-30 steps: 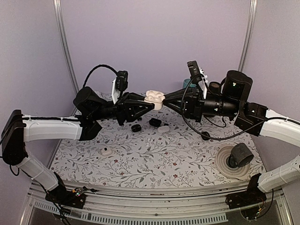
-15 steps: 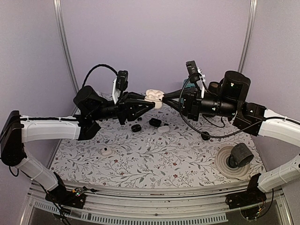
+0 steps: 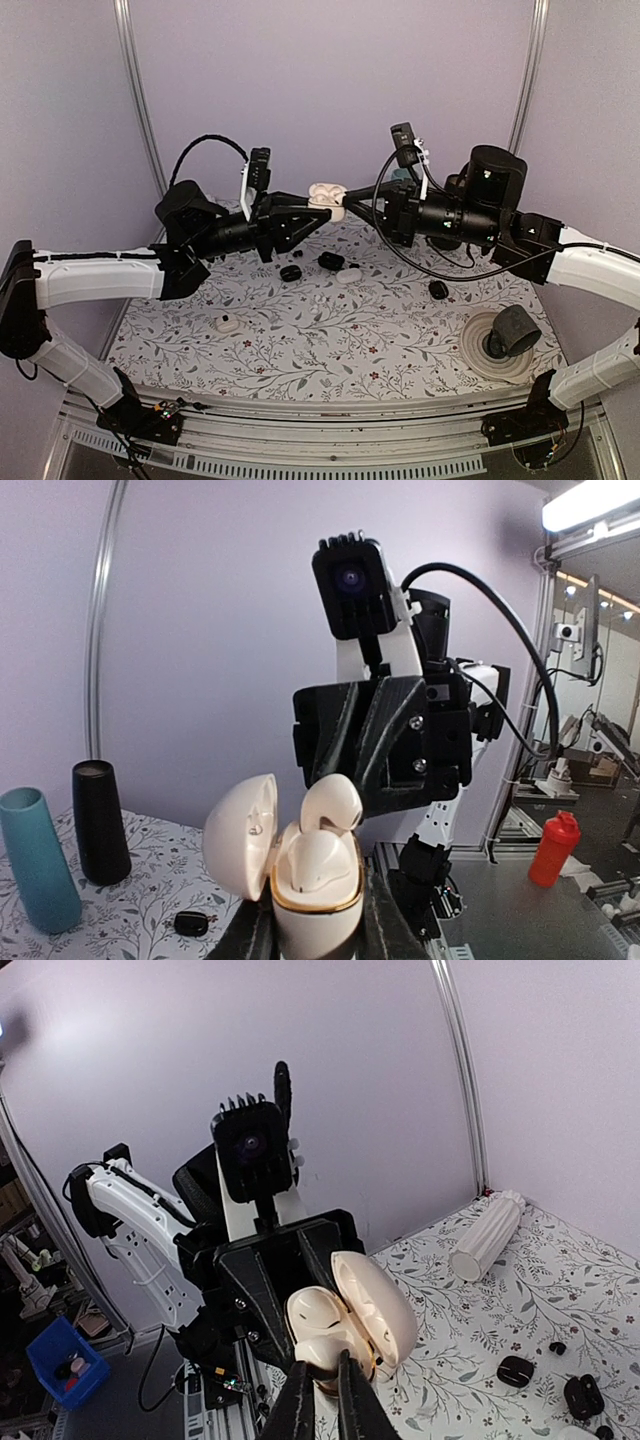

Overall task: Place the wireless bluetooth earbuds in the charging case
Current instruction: Adjust the right earbud in the right side groove of the charging case.

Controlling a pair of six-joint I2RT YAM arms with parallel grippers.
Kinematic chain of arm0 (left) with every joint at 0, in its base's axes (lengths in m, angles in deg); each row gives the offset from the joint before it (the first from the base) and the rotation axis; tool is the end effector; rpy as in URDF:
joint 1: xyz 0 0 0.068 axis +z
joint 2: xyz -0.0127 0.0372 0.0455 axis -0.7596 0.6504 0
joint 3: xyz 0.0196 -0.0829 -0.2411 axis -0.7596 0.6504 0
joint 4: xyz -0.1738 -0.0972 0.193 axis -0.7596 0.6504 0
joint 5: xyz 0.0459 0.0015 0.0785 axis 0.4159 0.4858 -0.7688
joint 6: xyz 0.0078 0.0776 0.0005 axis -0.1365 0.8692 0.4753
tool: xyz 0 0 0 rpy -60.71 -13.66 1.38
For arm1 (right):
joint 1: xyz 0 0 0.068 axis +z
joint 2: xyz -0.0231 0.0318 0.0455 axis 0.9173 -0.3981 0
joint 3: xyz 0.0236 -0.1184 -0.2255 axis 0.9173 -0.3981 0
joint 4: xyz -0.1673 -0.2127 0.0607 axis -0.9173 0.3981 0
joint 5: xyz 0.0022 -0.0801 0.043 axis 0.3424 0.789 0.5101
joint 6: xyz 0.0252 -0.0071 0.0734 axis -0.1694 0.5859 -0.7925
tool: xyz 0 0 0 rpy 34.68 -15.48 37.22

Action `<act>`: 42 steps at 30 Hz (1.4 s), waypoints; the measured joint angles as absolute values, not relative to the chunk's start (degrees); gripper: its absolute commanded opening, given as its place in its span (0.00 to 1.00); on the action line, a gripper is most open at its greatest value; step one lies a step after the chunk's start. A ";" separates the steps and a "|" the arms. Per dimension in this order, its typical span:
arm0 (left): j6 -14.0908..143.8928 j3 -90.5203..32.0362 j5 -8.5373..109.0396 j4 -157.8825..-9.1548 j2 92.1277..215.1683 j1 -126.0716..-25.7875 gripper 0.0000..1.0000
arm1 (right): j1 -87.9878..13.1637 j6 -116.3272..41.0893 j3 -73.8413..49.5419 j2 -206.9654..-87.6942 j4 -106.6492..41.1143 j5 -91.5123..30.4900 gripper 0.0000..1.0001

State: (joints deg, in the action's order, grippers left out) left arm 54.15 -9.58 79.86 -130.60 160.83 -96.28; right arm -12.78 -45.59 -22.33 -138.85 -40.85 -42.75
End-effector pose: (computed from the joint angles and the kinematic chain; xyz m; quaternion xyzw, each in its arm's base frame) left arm 0.2194 -0.2940 0.3198 0.3749 0.4799 -0.5924 0.5275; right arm 0.1889 0.2958 0.3764 -0.3471 0.6138 0.4939 0.5088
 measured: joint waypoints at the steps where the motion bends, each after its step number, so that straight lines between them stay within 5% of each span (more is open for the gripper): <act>1: 54.94 -9.58 79.03 -129.88 160.48 -96.50 0.00 | -12.74 -45.92 -21.83 -139.09 -40.39 -42.18 0.10; 11: 62.39 -9.28 69.67 -123.17 158.07 -98.88 0.00 | -12.19 -48.87 -19.49 -140.90 -37.13 -36.89 0.09; 18: 63.97 -7.70 66.72 -122.19 157.22 -99.73 0.00 | -12.06 -49.74 -19.49 -141.21 -34.84 -34.66 0.18; 30: 64.23 -7.57 67.11 -122.78 155.93 -99.80 0.00 | -11.95 -50.64 -19.49 -139.31 -32.02 -33.22 0.47; 33: 64.21 -7.57 67.90 -123.19 155.69 -99.80 0.00 | -12.78 -51.19 -19.56 -138.41 -31.82 -34.05 0.63; 38: 63.57 -7.57 71.11 -123.98 155.69 -99.80 0.00 | -16.24 -53.66 -20.48 -137.14 -34.12 -40.87 0.83; 42: 62.59 -7.62 74.41 -124.20 155.87 -99.80 0.00 | -17.39 -54.53 -20.78 -137.71 -36.56 -47.60 0.89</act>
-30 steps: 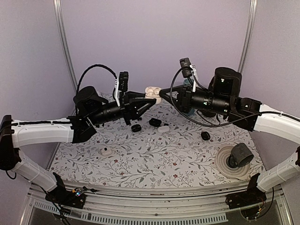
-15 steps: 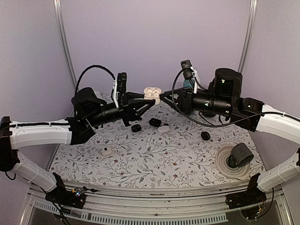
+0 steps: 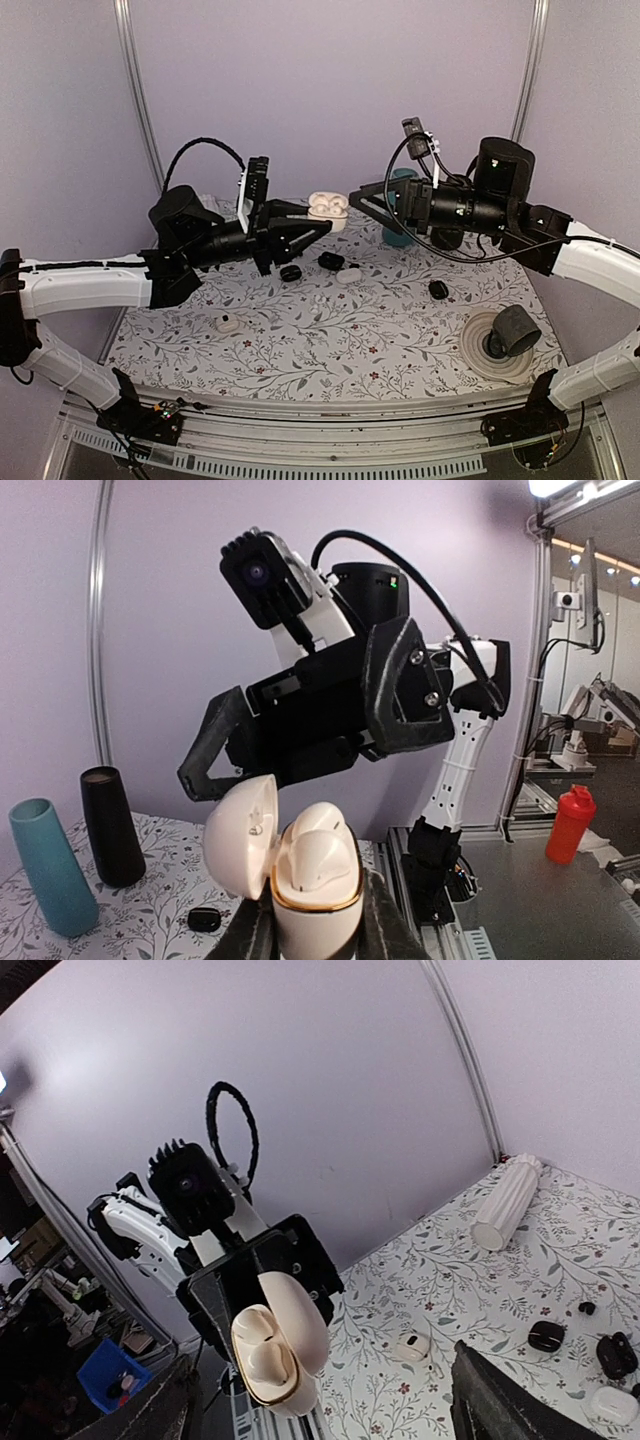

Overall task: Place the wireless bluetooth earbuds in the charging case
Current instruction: Adjust the right earbud in the right side groove of the charging case, then close the charging case with the earbuds, then pass from the left arm to the right

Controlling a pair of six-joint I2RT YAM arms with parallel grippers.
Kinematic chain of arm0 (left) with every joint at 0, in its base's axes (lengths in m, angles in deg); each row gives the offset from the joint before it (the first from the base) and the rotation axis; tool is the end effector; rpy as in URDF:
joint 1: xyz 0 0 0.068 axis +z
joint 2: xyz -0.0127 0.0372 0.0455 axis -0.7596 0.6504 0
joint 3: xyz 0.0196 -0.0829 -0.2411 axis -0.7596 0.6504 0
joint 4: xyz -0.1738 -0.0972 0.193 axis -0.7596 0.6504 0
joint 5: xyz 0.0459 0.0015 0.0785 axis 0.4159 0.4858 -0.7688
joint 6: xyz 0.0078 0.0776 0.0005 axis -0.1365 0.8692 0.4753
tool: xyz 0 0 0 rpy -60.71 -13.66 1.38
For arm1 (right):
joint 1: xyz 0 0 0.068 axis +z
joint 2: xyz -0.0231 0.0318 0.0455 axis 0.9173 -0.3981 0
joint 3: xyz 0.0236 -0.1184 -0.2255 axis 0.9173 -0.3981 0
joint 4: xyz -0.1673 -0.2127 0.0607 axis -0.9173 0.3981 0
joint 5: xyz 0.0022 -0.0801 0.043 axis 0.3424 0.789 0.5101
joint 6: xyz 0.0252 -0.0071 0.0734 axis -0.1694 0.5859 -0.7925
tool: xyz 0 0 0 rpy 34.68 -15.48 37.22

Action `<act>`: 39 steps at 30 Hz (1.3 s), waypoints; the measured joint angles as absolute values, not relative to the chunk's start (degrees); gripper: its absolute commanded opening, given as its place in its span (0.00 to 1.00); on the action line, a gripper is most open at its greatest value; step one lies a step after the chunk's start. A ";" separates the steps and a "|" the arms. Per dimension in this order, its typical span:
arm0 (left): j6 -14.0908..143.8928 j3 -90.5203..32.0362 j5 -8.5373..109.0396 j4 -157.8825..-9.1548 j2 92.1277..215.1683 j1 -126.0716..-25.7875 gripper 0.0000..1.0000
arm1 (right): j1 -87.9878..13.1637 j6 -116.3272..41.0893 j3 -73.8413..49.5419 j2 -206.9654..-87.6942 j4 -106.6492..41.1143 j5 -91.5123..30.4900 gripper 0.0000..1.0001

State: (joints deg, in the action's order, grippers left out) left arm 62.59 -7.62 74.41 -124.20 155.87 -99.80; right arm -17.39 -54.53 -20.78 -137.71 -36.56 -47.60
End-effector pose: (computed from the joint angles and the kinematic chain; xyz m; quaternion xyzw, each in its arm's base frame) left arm 0.1977 -0.2948 0.3235 0.3929 0.4811 -0.5498 0.5585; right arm 0.2026 0.2768 0.3837 -0.2998 0.6482 0.5289 0.4586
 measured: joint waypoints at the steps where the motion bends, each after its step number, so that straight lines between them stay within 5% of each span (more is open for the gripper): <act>1: 62.26 -7.79 75.29 -124.24 156.06 -99.80 0.00 | -17.42 -54.70 -20.76 -138.19 -37.35 -49.83 0.89; 13: 57.63 -9.39 77.91 -123.94 159.19 -98.51 0.00 | -15.97 -54.90 -20.78 -142.04 -41.83 -61.83 0.82; 33: 49.24 -9.80 81.02 -126.65 161.55 -96.15 0.00 | -15.56 -51.95 -25.63 -137.80 -43.21 -48.58 0.70; 39: 47.14 -9.80 81.89 -127.98 161.62 -95.95 0.00 | -15.60 -52.21 -26.42 -138.23 -43.30 -47.21 0.54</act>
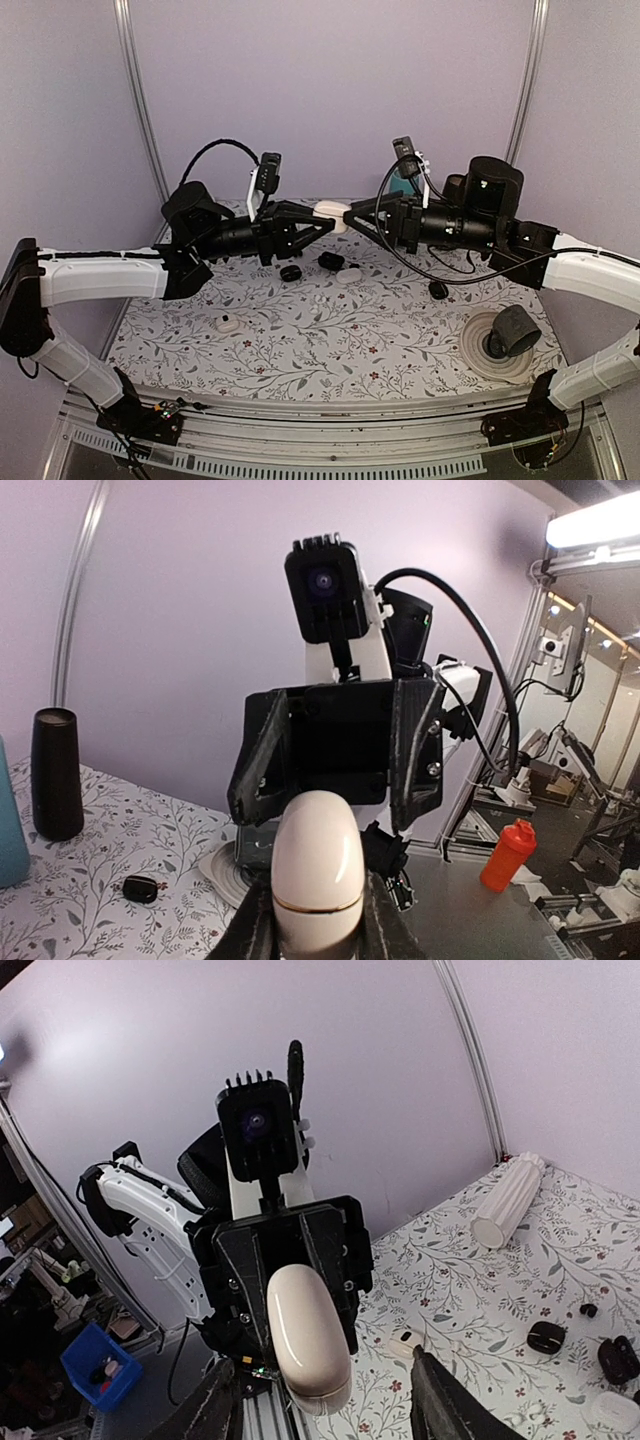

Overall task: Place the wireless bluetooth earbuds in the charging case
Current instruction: Pass from the left arm to the right

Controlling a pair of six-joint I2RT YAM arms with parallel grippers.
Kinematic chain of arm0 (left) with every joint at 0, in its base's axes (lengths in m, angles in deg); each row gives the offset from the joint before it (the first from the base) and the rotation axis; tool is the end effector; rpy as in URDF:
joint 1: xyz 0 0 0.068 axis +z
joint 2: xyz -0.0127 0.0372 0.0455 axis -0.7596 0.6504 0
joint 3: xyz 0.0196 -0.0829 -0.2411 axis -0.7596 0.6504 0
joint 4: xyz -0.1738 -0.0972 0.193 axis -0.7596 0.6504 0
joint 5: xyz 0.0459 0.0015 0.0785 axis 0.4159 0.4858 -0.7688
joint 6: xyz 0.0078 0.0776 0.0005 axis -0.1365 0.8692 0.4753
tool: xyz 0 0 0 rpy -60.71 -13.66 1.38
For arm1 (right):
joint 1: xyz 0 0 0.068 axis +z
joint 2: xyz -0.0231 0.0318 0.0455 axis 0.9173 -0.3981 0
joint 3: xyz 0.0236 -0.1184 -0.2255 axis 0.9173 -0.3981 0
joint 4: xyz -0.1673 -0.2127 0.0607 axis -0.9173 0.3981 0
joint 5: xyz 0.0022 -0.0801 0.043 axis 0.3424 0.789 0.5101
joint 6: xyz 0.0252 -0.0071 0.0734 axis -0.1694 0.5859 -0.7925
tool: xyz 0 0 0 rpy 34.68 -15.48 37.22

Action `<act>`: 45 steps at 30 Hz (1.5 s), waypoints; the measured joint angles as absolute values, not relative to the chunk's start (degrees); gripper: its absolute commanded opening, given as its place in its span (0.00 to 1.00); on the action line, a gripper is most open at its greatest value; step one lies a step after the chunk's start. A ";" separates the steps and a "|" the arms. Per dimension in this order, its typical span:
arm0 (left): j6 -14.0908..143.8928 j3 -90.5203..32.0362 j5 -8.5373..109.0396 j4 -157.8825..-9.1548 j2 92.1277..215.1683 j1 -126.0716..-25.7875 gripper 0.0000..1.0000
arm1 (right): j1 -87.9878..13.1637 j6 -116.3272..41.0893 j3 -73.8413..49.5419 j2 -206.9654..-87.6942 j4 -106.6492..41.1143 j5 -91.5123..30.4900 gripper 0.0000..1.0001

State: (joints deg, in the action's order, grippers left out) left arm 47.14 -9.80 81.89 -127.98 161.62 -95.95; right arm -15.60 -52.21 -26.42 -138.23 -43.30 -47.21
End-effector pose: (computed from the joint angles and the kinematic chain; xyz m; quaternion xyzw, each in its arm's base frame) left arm 0.2220 -0.2964 0.3105 0.3539 0.5192 -0.6233 0.4654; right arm 0.1974 0.2866 0.3570 -0.3205 0.6345 0.5266 0.4662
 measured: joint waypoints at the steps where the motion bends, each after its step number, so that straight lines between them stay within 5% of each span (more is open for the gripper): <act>1: 46.72 -9.80 82.04 -128.24 161.68 -95.93 0.00 | -15.60 -52.30 -26.42 -138.48 -43.34 -47.32 0.51; 21: 43.07 -10.28 83.68 -130.25 163.74 -95.65 0.02 | -15.65 -53.98 -26.42 -141.86 -46.01 -51.16 0.16; 26: 42.55 -10.28 83.83 -130.69 163.74 -95.62 0.15 | -15.71 -53.94 -26.42 -141.86 -46.38 -51.10 0.05; 38: 43.68 -10.26 81.10 -129.97 163.71 -95.38 0.77 | -15.73 -54.60 -26.90 -141.82 -46.36 -49.22 0.04; 45: 45.32 -8.91 77.02 -128.86 162.80 -95.28 0.92 | -16.76 -55.56 -28.78 -140.75 -45.94 -46.92 0.04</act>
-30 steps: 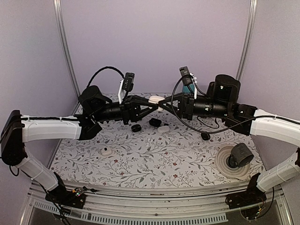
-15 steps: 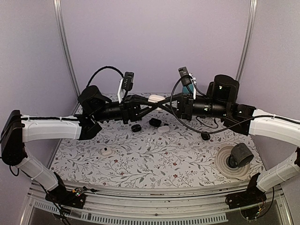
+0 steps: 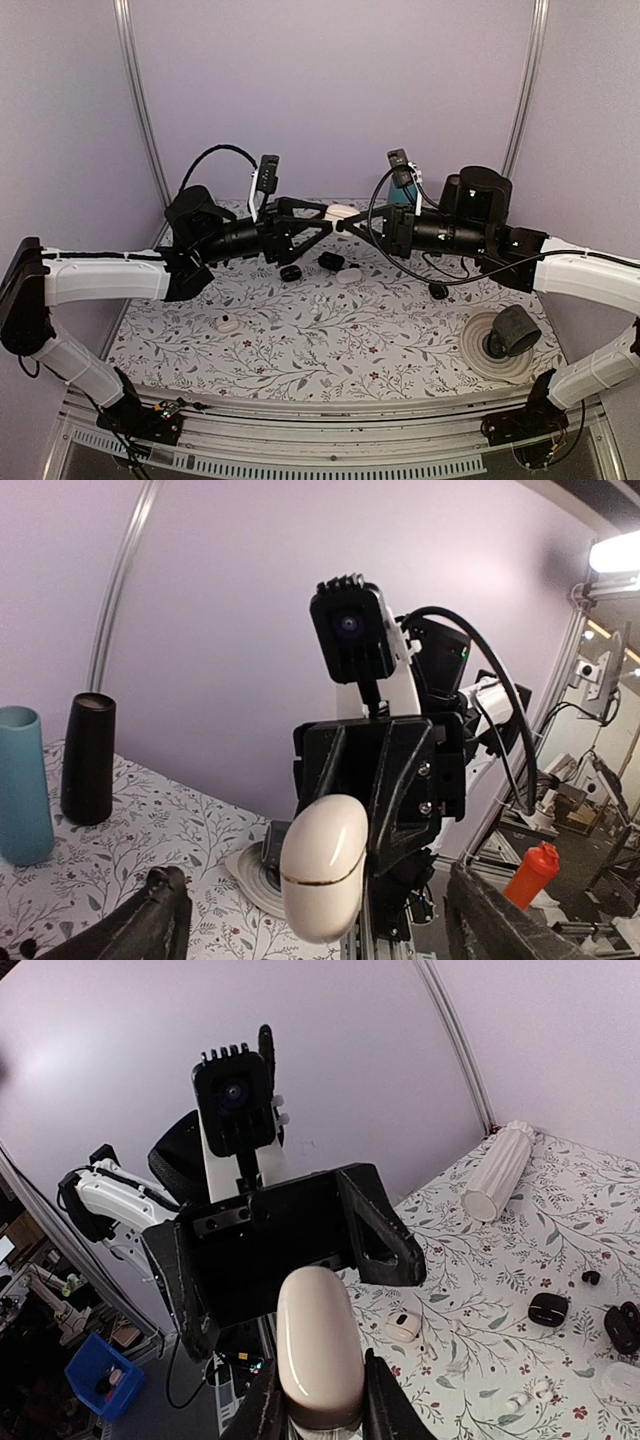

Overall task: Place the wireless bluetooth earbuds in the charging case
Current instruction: Pass from the left arm to the right, then place the charging case with the earbuds at the center of the board.

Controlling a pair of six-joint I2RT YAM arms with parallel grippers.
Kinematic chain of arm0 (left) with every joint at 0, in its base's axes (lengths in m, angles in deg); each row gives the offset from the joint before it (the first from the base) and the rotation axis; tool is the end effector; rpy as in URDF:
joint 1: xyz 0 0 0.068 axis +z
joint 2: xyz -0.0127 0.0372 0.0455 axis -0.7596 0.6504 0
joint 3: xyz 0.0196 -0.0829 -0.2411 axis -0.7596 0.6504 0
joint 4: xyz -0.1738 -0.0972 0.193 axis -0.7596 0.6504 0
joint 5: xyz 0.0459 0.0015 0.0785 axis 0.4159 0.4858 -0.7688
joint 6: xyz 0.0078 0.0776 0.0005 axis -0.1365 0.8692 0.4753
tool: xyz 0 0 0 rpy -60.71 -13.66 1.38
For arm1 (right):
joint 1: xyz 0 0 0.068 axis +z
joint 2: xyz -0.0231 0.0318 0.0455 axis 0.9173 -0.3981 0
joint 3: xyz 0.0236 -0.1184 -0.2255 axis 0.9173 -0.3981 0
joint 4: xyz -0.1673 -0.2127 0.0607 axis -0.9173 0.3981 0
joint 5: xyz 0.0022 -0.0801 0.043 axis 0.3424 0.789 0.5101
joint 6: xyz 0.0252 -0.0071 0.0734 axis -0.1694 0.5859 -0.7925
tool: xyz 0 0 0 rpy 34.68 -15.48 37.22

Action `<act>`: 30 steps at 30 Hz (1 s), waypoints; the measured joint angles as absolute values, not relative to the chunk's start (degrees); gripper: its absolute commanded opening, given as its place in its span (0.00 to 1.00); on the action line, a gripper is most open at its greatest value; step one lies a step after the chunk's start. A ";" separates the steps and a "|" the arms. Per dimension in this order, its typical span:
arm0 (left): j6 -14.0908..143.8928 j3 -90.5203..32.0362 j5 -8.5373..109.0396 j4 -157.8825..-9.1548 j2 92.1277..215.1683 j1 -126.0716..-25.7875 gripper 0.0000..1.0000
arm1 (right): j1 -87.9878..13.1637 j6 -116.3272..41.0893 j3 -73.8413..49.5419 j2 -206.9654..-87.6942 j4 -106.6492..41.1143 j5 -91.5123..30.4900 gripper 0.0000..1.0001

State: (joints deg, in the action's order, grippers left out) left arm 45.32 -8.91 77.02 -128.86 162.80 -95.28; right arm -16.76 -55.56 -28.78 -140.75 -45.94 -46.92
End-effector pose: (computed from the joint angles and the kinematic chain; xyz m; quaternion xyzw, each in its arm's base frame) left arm 0.2328 -0.2949 0.3003 0.3109 0.5471 -0.6140 0.4765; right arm 0.2100 0.2902 0.3319 -0.2937 0.6610 0.5282 0.4448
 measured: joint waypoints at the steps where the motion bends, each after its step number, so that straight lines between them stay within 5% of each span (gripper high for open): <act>1: 45.67 -8.58 76.29 -128.59 162.47 -95.25 0.93 | -16.98 -55.67 -29.07 -140.51 -45.74 -46.71 0.04; 17: 50.42 -6.13 60.12 -121.69 156.09 -94.97 0.96 | -19.75 -61.00 -42.14 -139.92 -40.83 -44.15 0.04; 30: 50.50 -5.72 59.18 -120.07 155.95 -94.40 0.96 | -20.56 -67.03 -49.98 -158.58 -42.79 -53.35 0.09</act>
State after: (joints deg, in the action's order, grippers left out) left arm 50.50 -5.72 59.18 -120.07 155.95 -94.40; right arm -20.56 -67.03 -49.98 -158.58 -42.79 -53.35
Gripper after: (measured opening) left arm 0.960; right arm 0.217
